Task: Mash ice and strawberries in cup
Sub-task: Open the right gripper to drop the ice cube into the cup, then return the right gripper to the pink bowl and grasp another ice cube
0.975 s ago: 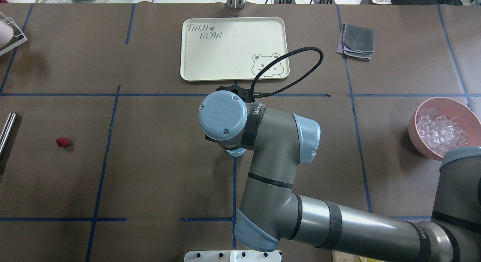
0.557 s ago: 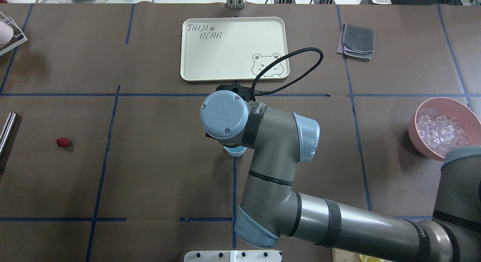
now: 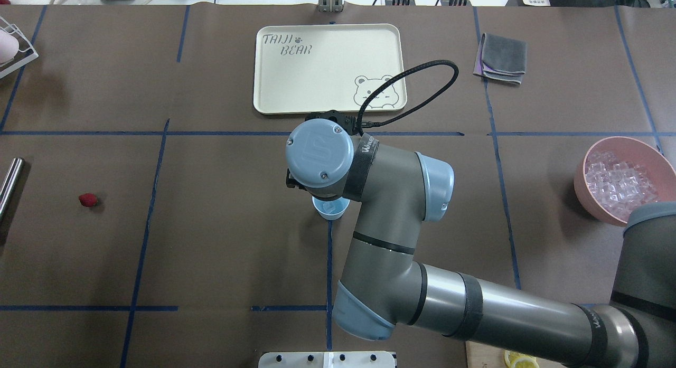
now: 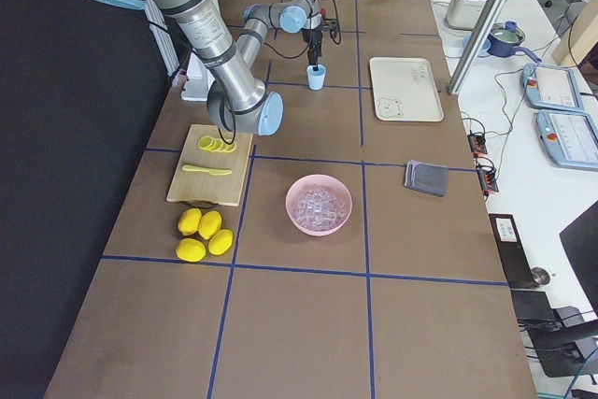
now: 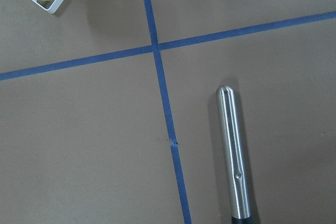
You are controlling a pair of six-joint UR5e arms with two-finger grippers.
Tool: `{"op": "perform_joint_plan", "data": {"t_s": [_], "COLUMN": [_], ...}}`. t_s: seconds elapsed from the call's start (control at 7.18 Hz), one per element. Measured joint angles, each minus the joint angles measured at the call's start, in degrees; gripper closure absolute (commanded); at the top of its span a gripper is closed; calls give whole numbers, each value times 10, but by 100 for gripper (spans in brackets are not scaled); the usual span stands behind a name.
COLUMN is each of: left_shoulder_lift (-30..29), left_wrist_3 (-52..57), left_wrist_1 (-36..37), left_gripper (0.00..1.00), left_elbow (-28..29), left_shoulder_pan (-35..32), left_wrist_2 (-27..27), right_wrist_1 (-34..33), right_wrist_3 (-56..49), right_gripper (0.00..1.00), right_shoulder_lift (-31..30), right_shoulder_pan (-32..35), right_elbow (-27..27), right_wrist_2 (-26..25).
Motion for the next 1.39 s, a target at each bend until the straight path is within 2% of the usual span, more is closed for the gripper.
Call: {"op": "perform_joint_plan", "data": {"t_s": [0.14,0.28,0.56,0.84,1.11,1.39], "left_shoulder_lift": [0,0,-1,-1,-1,0], "left_wrist_3": [0,0,1,1,1,1], "left_wrist_1": [0,0,0,0,0,0], "left_gripper": [0,0,0,0,0,0], "left_elbow": [0,0,0,-2,-4,-4], "left_shoulder_pan": [0,0,0,0,0,0], "left_wrist_2": [0,0,0,0,0,0], "right_wrist_1": [0,0,1,14,108,235], "right_wrist_3": [-24,-73,-220,-378,-483,-511], "right_gripper": [1,1,1,1,1,4], "right_shoulder_lift": [-12,-51,-179,-328,-474,-581], "right_shoulder_pan": [29,74,176,270,348,376], "right_elbow": [12,45,139,210,229,209], "right_wrist_2": [26,68,152,209,274,306]}}
